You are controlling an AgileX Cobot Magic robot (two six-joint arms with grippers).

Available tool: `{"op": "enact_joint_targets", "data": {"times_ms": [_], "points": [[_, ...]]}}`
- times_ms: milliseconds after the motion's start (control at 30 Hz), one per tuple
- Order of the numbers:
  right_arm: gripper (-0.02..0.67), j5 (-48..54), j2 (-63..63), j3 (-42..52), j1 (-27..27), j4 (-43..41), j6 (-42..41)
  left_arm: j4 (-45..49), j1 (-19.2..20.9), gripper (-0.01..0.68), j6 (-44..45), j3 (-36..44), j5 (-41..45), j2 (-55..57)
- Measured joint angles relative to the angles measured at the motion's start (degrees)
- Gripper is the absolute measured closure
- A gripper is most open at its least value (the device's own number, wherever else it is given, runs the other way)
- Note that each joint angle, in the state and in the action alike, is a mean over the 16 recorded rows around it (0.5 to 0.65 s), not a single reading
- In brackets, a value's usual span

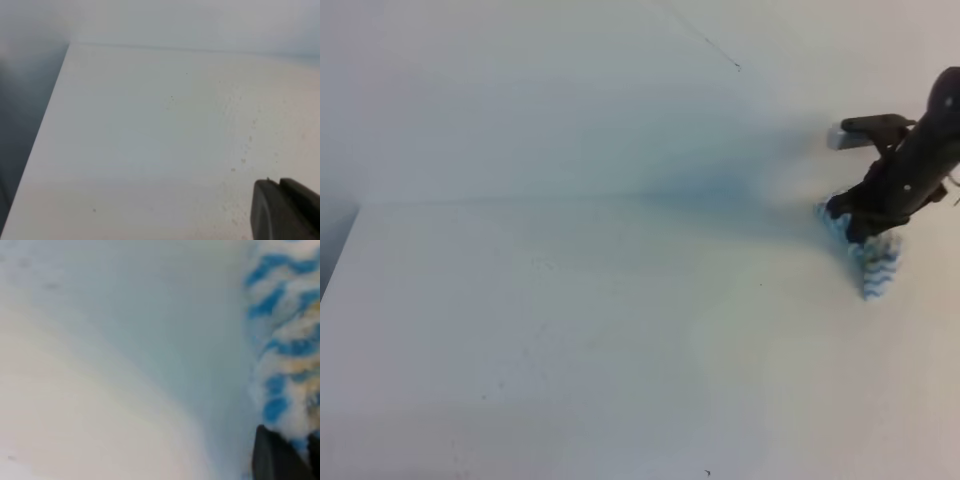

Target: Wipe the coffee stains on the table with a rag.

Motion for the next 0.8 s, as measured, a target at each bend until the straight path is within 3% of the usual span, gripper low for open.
{"op": "enact_joint_targets", "data": {"times_ms": [167,567,800], "points": [[0.640,-4.12,0.36,1.09,6.29,4.25,-0.33,0.00,0.00,0.677,0.00,0.00,0.00,-0.10],[0.640,-14.12,0.84,1.46,27.26,11.47,-1.69,0.00,0.01,0.677,0.00,0.00,0.00,-0.30],[0.640,-12.61,0.02,1.46,34.03,11.88,-2.92,0.00,0.01,0.677,0.00,0.00,0.00,-0.20]]}}
